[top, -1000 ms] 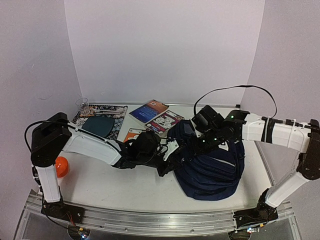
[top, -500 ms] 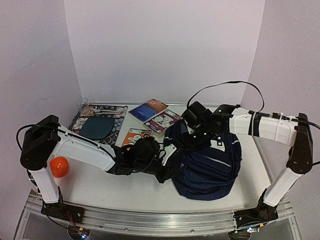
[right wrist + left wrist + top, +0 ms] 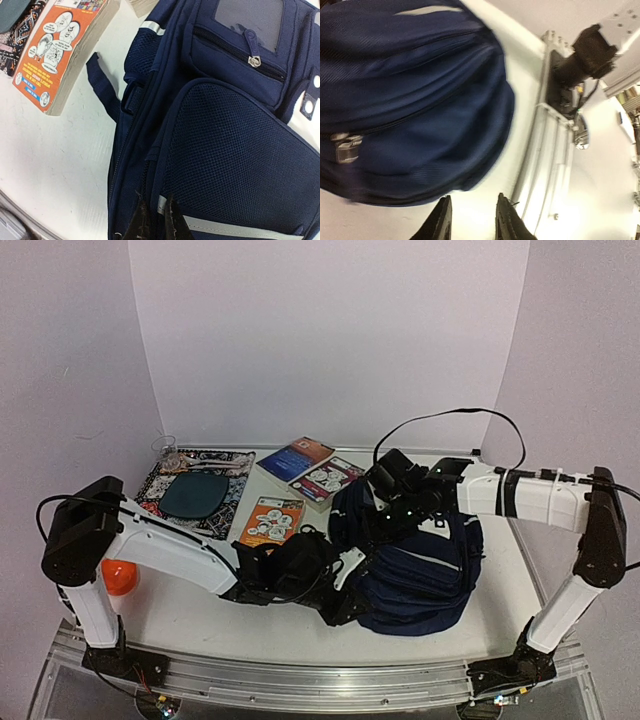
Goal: Pack the student bag
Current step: Zip the second largest pocket of the bag in the student bag, then pick up the second largest pocket of the bag from the student bag.
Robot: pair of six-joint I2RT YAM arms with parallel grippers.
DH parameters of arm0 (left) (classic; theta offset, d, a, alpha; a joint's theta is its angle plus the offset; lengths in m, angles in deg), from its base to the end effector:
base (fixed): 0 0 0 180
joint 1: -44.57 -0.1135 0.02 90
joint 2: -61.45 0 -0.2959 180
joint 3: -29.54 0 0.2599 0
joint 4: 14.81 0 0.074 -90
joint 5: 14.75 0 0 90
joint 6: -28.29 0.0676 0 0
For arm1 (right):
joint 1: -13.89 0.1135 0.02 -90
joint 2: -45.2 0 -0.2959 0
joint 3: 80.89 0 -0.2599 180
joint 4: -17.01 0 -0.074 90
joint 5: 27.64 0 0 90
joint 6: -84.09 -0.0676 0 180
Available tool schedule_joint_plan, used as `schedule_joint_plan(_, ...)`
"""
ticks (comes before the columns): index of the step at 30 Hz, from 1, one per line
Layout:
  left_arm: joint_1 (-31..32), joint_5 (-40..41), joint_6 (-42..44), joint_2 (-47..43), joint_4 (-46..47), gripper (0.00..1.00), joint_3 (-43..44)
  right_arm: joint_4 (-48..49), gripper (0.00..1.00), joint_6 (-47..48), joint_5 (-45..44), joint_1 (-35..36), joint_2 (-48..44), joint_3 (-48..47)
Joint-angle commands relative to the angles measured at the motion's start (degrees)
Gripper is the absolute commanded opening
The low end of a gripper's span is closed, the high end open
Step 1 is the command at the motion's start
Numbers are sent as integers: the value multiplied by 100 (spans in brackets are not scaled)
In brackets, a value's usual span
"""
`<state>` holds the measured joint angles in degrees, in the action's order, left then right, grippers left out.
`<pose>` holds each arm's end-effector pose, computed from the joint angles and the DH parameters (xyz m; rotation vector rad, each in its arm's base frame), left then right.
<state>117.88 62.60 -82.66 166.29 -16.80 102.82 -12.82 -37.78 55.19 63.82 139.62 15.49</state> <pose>0.1104 -0.4199 0.1862 1.1801 2.0786 -1.1186 0.2673 0.3046 0.2680 -0.3015 2.3280 0.5950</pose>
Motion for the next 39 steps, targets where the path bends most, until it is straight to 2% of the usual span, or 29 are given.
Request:
schedule_joint_plan(1, 16, 14, -100, -664, 684, 37, -138, 891, 10, -124, -353, 18, -438, 436)
schedule_joint_plan(8, -439, 182, -536, -1241, 691, 49, -739, 545, 22, -538, -515, 193, -1043, 816)
schedule_joint_plan(15, -1167, -192, -1152, -1254, 684, 55, -934, -294, 44, -1639, -1314, 736, -1349, 878)
schedule_joint_plan(17, -1264, -219, -1318, -1169, 684, 56, -900, -404, 46, -1839, -1327, 847, -1431, 898)
schedule_joint_plan(21, -1519, -373, -1781, -938, 684, 57, -879, -415, 47, -2209, -1274, 1273, -1378, 789)
schedule_joint_plan(24, -1641, -527, -2059, -749, 684, 57, -807, -491, 47, -2303, -1326, 1581, -993, 566)
schedule_joint_plan(33, -2010, -670, -2788, -578, 685, 57, -1047, -1798, 46, -1958, -1860, 1982, 746, -1226)
schedule_joint_plan(39, -2080, -709, -2942, -537, 682, 57, -1155, -2553, 37, -1766, -2099, 2024, 1488, -2108)
